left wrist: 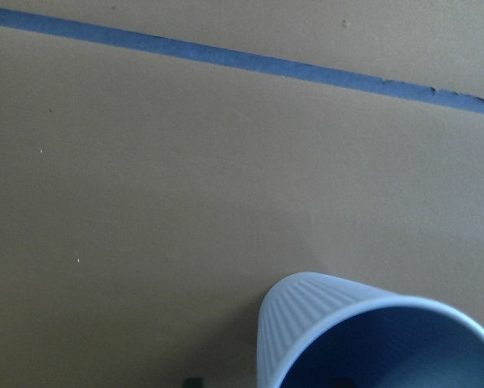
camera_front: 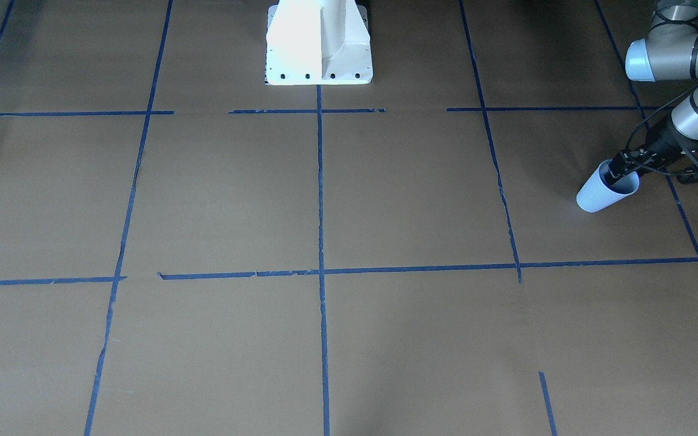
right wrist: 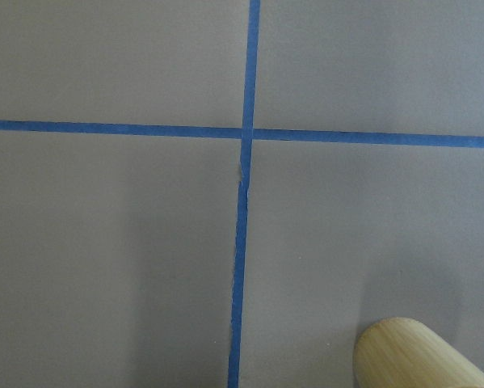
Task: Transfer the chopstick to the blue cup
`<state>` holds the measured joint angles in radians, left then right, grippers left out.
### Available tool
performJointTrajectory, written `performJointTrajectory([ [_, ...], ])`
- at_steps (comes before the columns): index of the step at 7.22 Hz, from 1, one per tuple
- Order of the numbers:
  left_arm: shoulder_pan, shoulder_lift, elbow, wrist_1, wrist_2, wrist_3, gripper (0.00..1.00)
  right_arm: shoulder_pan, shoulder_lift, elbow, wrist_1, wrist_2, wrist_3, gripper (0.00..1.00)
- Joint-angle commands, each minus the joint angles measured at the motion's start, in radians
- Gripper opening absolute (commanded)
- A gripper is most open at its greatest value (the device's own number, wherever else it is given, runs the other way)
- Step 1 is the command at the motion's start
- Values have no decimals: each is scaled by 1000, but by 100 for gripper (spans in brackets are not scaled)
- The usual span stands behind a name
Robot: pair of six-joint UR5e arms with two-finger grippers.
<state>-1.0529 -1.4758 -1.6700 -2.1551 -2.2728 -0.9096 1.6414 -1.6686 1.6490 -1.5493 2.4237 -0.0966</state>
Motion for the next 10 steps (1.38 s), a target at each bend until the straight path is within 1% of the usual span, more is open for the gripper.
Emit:
performJointTrajectory([
  [1, -1, -9, -64, 59, -31, 0, 0, 0, 7, -2, 0, 0, 0, 100],
  [2, -2, -65, -173, 242, -95, -2, 0, 0, 10, -2, 0, -2, 0, 100],
  [3, -2, -151, -294, 482, -96, -3, 0, 0, 12, 0, 0, 0, 0, 100],
  [4, 4, -305, -354, 718, -91, -6, 0, 0, 13, -2, 0, -2, -2, 100],
  [5, 71, -512, -358, 939, -85, -71, 0, 0, 15, -2, 0, -2, -2, 100],
  [6, 168, -602, -352, 981, -35, -183, 0, 0, 15, 0, 0, 0, -2, 100],
  [7, 295, -677, -332, 976, 19, -319, 0, 0, 13, -2, 0, 0, 0, 100],
  [8, 356, -766, -267, 954, 74, -409, 0, 0, 13, -2, 0, 0, 0, 100],
  [9, 419, -838, -147, 851, 114, -486, 1, 0, 15, -2, 0, -2, 3, 100],
  [10, 473, -878, -7, 678, 181, -533, 1, 0, 15, 2, 0, -2, 21, 100],
])
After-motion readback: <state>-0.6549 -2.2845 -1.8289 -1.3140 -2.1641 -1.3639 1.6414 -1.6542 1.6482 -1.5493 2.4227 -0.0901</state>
